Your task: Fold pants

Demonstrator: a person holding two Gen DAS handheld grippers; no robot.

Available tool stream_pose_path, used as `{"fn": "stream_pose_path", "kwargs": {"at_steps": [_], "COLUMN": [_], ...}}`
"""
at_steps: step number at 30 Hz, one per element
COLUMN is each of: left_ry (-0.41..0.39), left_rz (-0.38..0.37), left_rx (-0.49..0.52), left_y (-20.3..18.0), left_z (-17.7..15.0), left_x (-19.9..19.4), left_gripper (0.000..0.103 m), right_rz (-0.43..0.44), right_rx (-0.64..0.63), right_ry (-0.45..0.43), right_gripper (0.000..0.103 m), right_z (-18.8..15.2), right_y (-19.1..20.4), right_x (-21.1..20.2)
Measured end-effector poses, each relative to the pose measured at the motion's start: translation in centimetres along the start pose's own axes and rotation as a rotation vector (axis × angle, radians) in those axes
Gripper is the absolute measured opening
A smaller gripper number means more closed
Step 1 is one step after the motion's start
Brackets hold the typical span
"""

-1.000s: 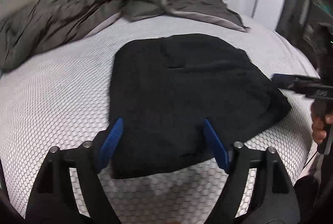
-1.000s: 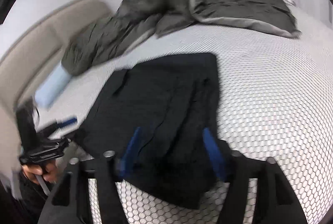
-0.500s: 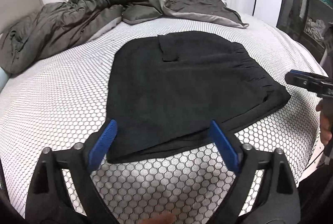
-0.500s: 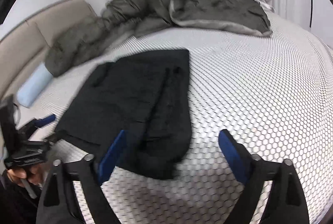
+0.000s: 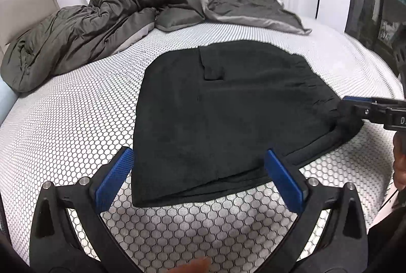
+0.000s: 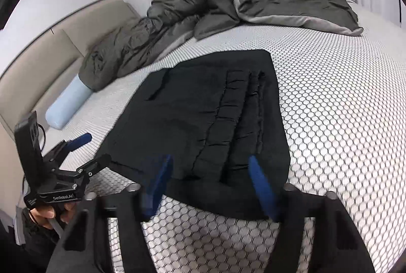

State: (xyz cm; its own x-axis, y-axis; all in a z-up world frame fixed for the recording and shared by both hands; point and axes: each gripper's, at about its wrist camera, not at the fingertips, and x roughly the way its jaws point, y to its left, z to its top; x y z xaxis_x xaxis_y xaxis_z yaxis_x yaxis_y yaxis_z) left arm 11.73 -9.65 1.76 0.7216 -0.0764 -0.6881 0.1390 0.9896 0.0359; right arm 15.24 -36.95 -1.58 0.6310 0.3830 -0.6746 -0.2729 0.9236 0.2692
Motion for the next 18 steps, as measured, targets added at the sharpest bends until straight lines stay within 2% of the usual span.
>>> {"fn": "stream_pose_path", "kwargs": {"at_steps": [2,4,5,6,7,9,11,15,17,18], "left_ry": [0.005,0.008,0.004,0.002,-0.006,-0.031,-0.065,-0.104,-0.115,-0.122], "left_rz": [-0.003,-0.001,0.001,0.001,0.000,-0.032,-0.102,-0.094,-0.104,-0.117], "left_rx": [0.009,0.017,0.019,0.021,0.021,0.032,0.102,0.243,0.268,0.267], "left_y": [-0.2,-0.4,-0.5,-0.5,-0.7,-1.4,-3.2,-7.3,-8.9,-9.3], "left_z": [0.1,0.1,0.1,0.1,0.3,0.7,1.4,2.9,4.0,4.4], "left_x": [0.4,0.6,0.5,0.4,0.2,-0.4,-1.0,-0.4,0.1,0.3], "left_gripper": [0.102,0.102,0.102,0.102,0.102,0.102,0.102,0.102,0.088,0.063], "right_rz": [0.012,-0.030,-0.051,-0.053,-0.039,0.013,0.098,0.235,0.291,0.304], "right_rx": [-0.009,-0.005,-0.011,-0.021,-0.018,-0.037,0.003,0.062,0.088,0.090], "right_ry": [0.030,0.117,0.118,0.108,0.094,0.021,-0.042,-0.097,-0.118,-0.124], "right_gripper": [0.060,0.053,0.050,0.032,0.029,0.005,0.005,0.005,0.005,0.005], "right_z": [0.4,0.4,0.4,0.5,0.8,1.6,2.8,4.2,4.6,4.7], "right_y": [0.2,-0.1,0.0,0.3,0.6,1.7,2.1,2.2,2.2,2.4], "right_x": [1.4,3.4,3.8,3.6,3.2,1.4,-0.1,-1.4,-1.9,-2.0]}}
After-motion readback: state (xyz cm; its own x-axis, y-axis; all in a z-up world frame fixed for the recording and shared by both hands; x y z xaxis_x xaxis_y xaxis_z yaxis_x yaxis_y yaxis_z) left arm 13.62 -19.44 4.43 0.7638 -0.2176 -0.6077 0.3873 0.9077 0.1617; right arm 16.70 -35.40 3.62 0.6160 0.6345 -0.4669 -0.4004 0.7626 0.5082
